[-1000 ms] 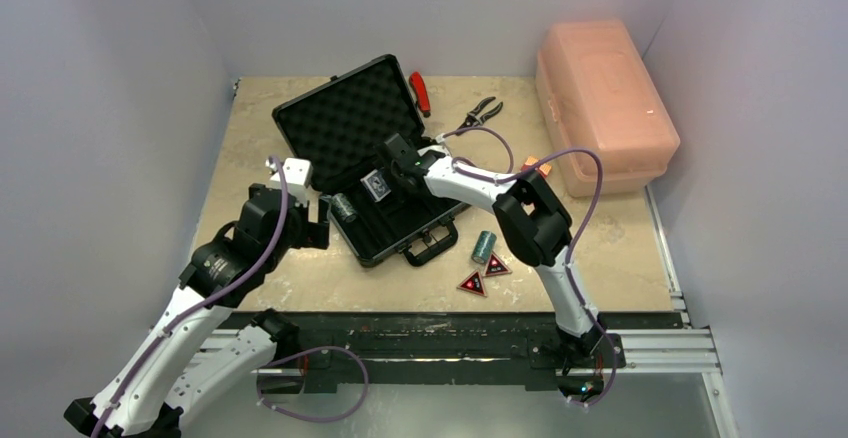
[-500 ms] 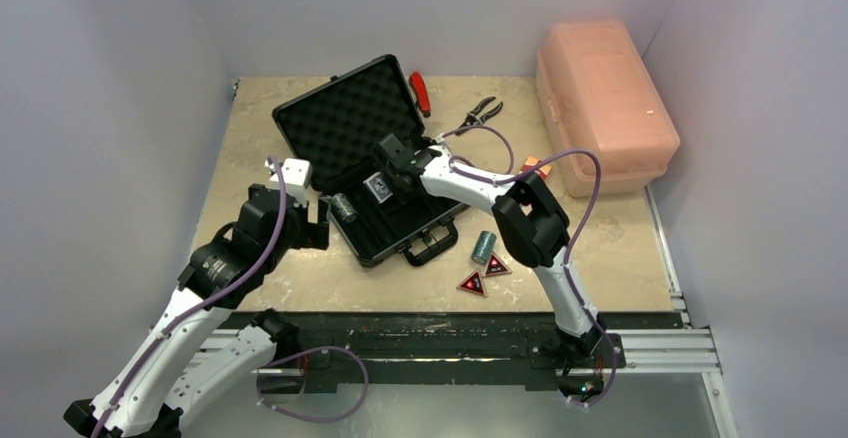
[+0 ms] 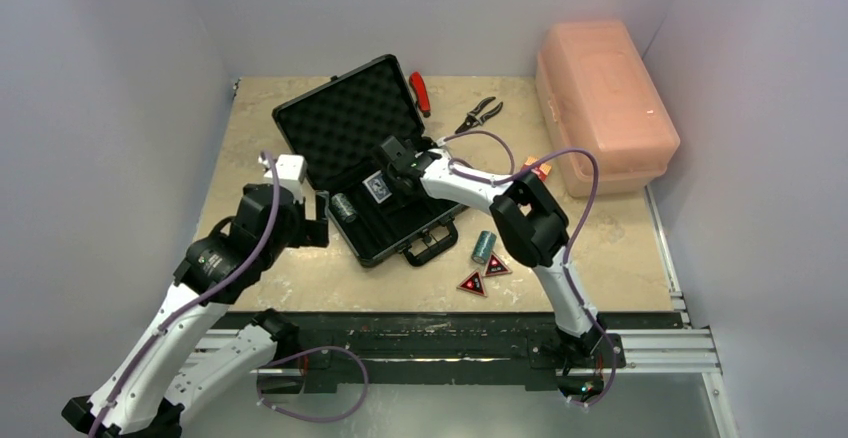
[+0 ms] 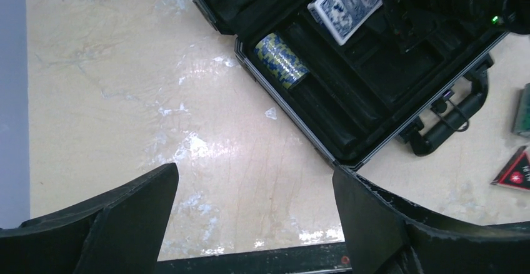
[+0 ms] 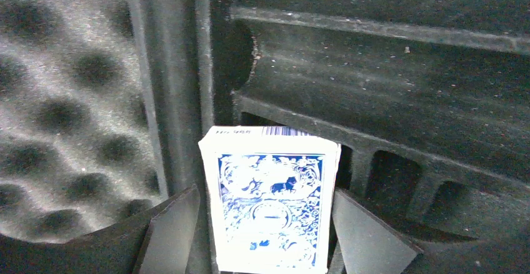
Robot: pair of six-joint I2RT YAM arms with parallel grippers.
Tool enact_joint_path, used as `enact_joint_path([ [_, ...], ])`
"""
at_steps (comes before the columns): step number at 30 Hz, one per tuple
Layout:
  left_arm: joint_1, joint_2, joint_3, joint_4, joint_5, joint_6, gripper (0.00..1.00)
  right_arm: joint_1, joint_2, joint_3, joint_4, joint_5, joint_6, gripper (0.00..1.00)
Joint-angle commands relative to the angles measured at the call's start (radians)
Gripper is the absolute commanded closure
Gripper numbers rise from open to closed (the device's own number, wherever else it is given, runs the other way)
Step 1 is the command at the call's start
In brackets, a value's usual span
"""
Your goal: Pack up texas hold em set
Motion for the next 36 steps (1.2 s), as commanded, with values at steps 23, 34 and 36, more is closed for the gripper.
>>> enact_joint_path([
  [23,0.032,0.438,1.073,-0.568,0.262,-0.792,0.00,0.020,-0.243,-0.213,0.035,0.086,-0.236,0.03],
  [34,0.068,0.428,1.060,-0.482,0.332,-0.827,0.00,0.020,-0.260,-0.149,0.131,0.056,-0.407,0.03],
  [36,0.093,0.429,1.063,-0.482,0.358,-0.815,0.00,0.020,-0.258,-0.124,0.150,0.053,-0.464,0.04],
])
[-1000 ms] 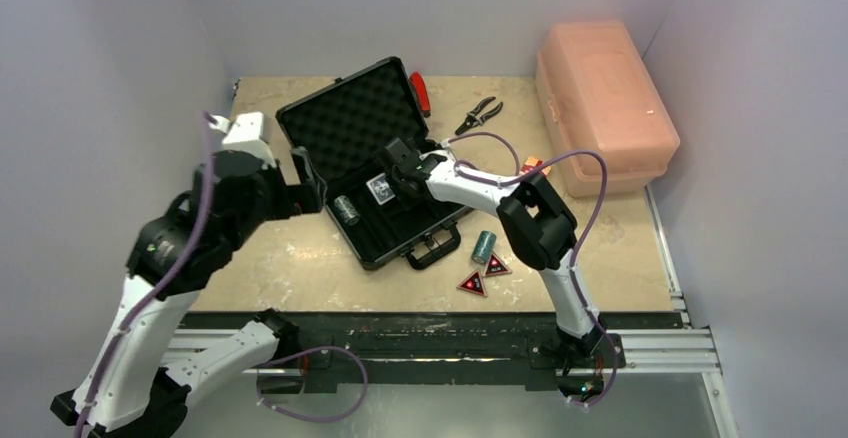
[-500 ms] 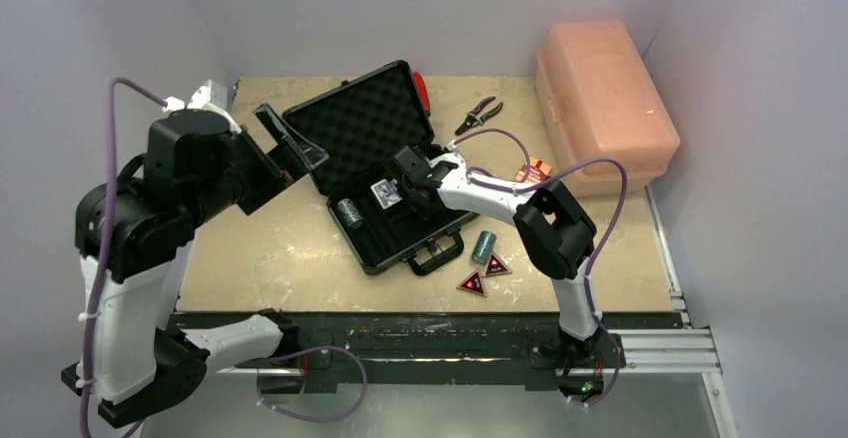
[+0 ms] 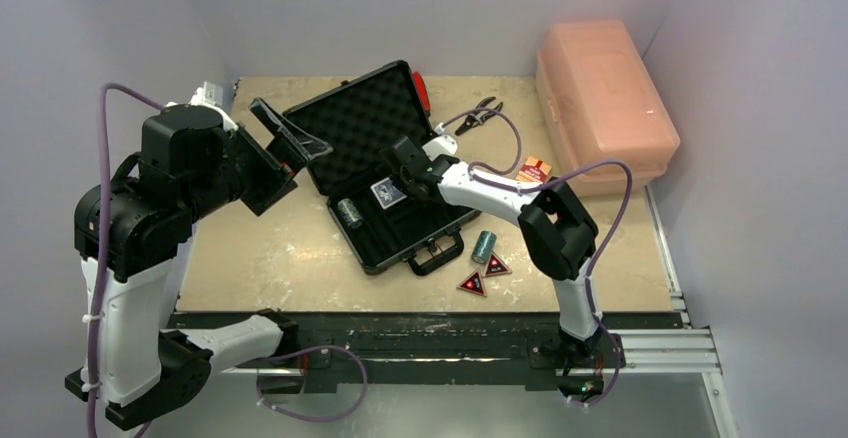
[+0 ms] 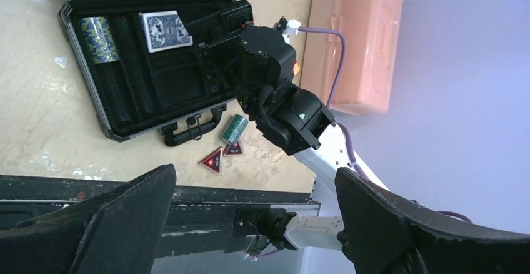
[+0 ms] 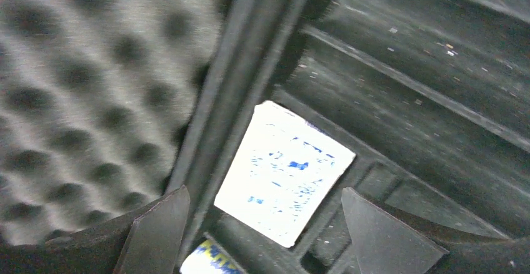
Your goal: Pack up texas hold em set
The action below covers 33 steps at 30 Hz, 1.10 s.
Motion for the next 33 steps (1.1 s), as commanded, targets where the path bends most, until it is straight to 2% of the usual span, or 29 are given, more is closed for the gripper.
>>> enact_joint_path([
  [1,0.050,-0.003,0.005,0.052,0.078,-0.001,0.00,0.005,-0.051,0.089,0.090,0.017,-0.158,0.04],
  [10,0.082,0.019,0.007,0.082,0.225,0.032,0.00,0.005,-0.019,0.188,0.106,0.013,-0.295,0.08],
  [14,0.083,0.012,0.007,0.073,0.180,0.059,0.00,0.005,-0.015,0.180,0.117,-0.001,-0.315,0.08],
  [16,0.083,0.000,-0.013,0.047,0.112,0.060,0.00,0.005,-0.010,0.177,0.127,-0.002,-0.328,0.09],
  [18,0.085,-0.048,-0.128,0.092,0.056,0.065,0.00,0.004,0.004,0.189,0.133,-0.016,-0.347,0.09],
  [24,0.098,-0.162,-0.464,0.234,-0.085,0.233,0.00,0.004,0.042,0.244,0.121,-0.024,-0.444,0.13],
  [29,0.099,-0.234,-0.619,0.352,-0.084,0.310,0.00,0.002,0.084,0.294,0.118,-0.045,-0.517,0.15],
  [33,0.099,-0.277,-0.674,0.404,-0.098,0.339,0.00,-0.001,0.127,0.329,0.126,-0.073,-0.559,0.16],
])
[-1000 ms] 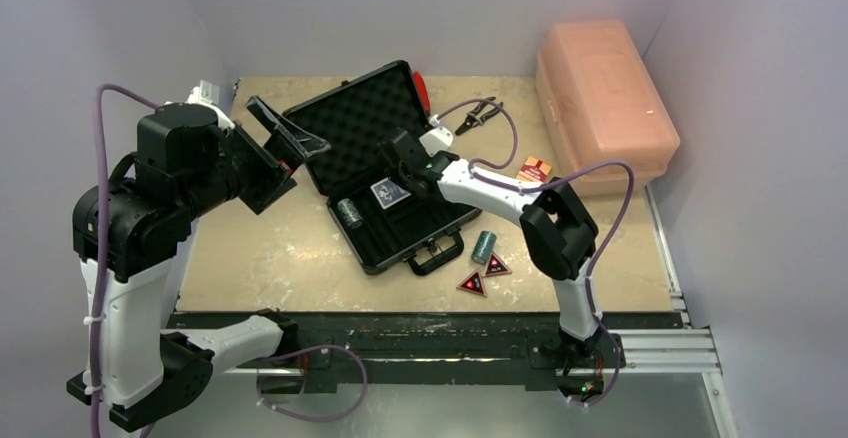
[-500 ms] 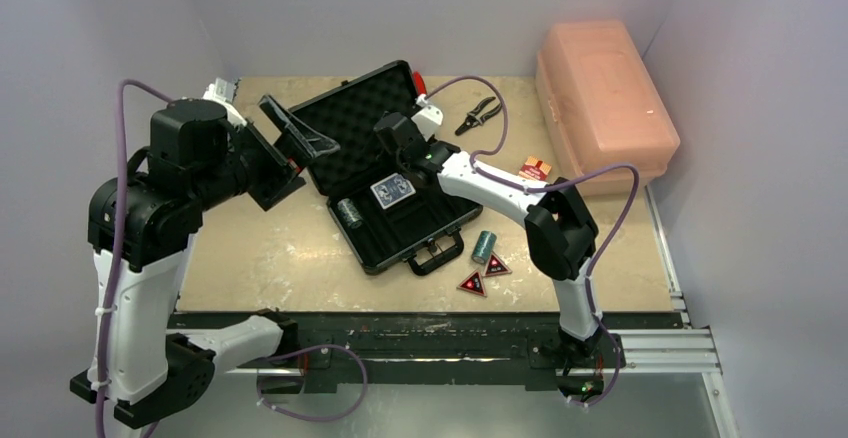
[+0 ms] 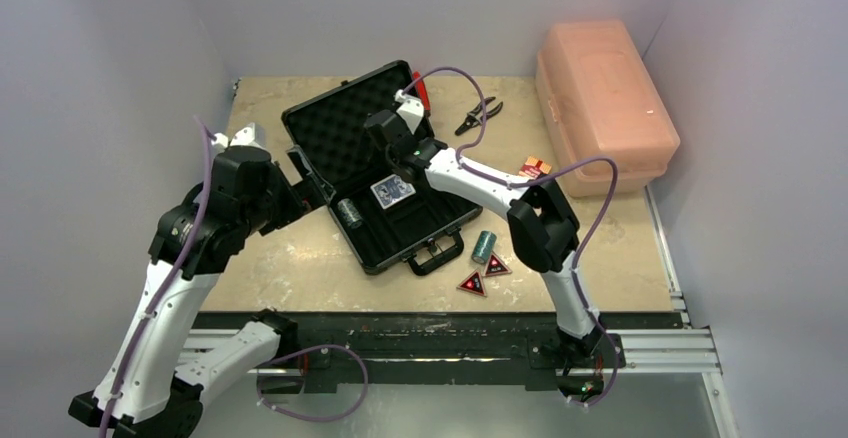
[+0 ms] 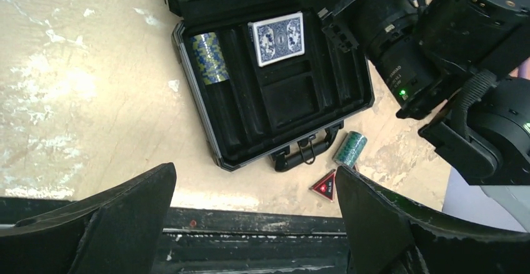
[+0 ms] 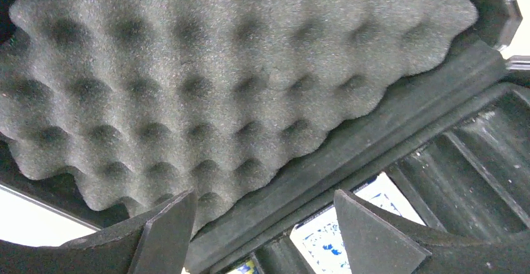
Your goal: Pack up texas hold em set
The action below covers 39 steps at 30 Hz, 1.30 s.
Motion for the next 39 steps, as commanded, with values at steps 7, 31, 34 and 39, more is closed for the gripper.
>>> enact_joint_path([
  [7,0.007,-0.056,-0.046,0.101,-0.107,0.100,0.00,-0.008,0.092,0.095,0.015,-0.073,-0.105,0.17],
  [31,0.007,-0.122,-0.135,0.158,-0.085,0.147,0.01,-0.009,0.089,-0.061,-0.002,-0.110,-0.079,0.26],
  [34,0.007,-0.112,-0.136,0.157,-0.080,0.155,0.02,-0.009,0.085,-0.083,-0.002,-0.109,-0.070,0.26],
  [39,0.007,-0.108,-0.162,0.170,-0.083,0.173,0.02,-0.009,0.079,-0.084,0.011,-0.120,-0.085,0.26],
])
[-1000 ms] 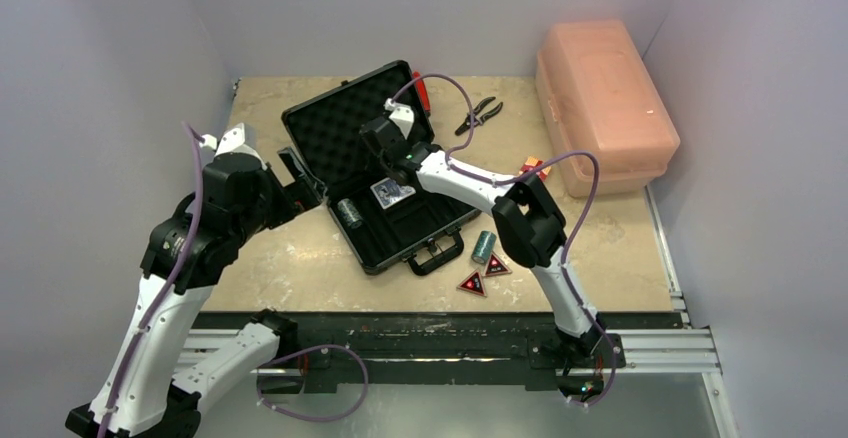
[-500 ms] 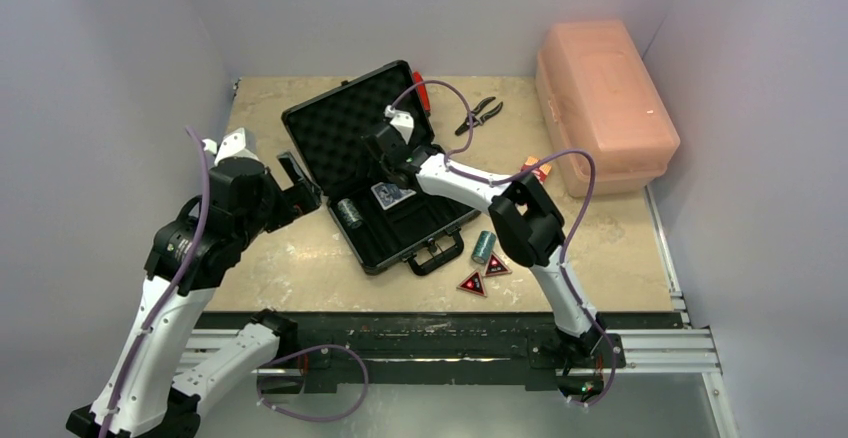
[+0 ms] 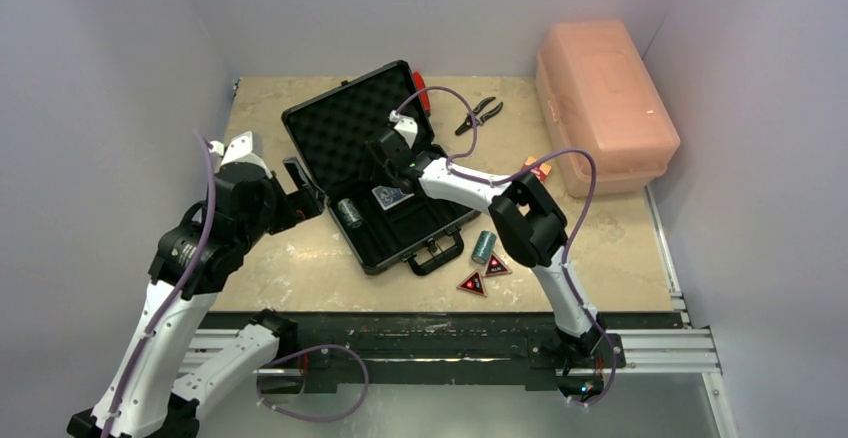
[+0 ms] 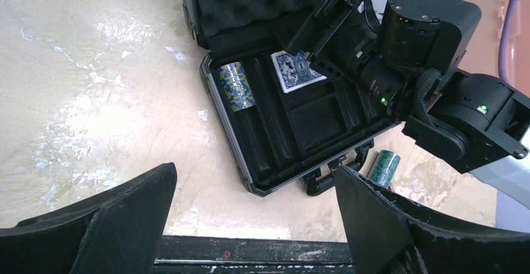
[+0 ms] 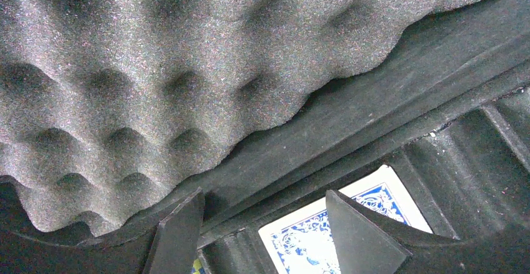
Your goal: Pack up texas hold em set
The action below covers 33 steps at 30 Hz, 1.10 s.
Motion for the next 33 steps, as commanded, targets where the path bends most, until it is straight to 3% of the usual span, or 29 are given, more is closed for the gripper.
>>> enact_joint_path([
  [1,0.007,0.005,-0.031,0.057,0.005,0.042,0.02,-0.002,-0.032,-0.022,-0.052,-0.007,-0.032,0.26],
  [19,0.006,0.016,-0.129,0.115,-0.070,0.133,0.17,0.000,-0.245,-0.008,-0.066,0.016,-0.152,0.26],
  [25,0.007,0.009,-0.135,0.140,-0.082,0.181,0.16,0.000,-0.359,-0.072,-0.075,0.042,-0.175,0.25],
  [28,0.007,0.007,-0.136,0.138,-0.073,0.192,0.08,0.000,-0.415,-0.115,-0.073,0.057,-0.177,0.25],
  [33,0.007,0.004,-0.169,0.185,-0.038,0.212,0.08,0.000,-0.480,-0.164,-0.095,0.095,-0.183,0.24],
])
